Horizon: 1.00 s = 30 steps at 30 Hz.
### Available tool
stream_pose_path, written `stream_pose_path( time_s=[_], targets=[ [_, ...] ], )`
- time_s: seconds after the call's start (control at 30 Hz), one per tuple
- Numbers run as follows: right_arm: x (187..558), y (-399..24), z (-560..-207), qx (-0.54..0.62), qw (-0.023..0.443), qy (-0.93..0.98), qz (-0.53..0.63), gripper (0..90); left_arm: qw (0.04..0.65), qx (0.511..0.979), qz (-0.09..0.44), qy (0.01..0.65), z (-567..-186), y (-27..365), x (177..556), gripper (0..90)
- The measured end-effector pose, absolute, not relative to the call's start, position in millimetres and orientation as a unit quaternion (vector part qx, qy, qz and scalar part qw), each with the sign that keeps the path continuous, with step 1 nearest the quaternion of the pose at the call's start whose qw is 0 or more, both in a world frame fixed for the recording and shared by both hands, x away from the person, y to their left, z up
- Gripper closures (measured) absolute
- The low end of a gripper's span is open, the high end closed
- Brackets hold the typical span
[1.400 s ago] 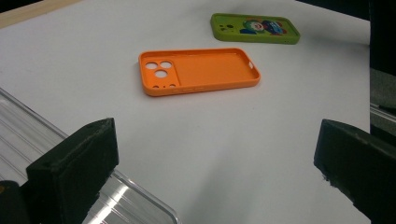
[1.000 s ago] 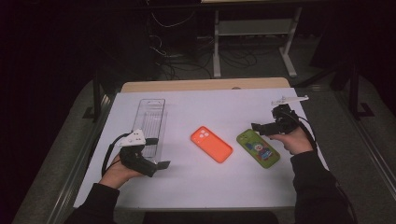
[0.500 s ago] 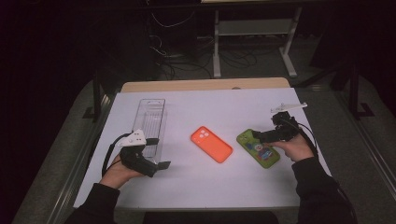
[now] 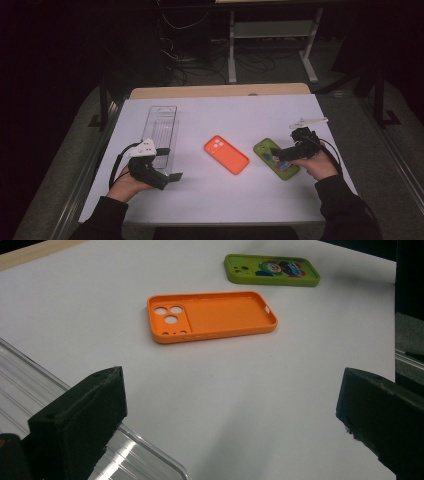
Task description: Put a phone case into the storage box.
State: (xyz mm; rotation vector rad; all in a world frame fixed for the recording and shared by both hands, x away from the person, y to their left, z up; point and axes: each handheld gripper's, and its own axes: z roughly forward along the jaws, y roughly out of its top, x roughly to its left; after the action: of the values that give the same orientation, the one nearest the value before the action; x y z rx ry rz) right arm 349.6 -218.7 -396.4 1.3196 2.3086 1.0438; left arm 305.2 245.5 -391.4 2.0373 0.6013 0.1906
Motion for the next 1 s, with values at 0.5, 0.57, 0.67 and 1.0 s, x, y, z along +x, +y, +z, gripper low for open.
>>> stream_pose_path(
  time_s=[0.5,0.57,0.67,1.0],
  targets=[
    [351.5,-217.3,-405.4,0.463,0.117,0.818,0.319,0.0,0.483,0.837,0.077,0.247,-390.9,245.5,304.8,0.0],
    [352.2,-216.4,-407.7,0.467,0.113,0.822,0.306,0.0,0.484,0.836,0.078,0.246,-391.0,245.6,304.8,0.0],
    [352.9,-216.3,-409.2,0.466,0.112,0.825,0.300,0.0,0.485,0.835,0.078,0.247,-391.1,245.6,304.9,0.0],
    [354.7,-212.8,-416.1,0.465,0.098,0.838,0.268,0.0,0.485,0.835,0.077,0.249,-391.0,245.9,304.6,0.0]
  ],
)
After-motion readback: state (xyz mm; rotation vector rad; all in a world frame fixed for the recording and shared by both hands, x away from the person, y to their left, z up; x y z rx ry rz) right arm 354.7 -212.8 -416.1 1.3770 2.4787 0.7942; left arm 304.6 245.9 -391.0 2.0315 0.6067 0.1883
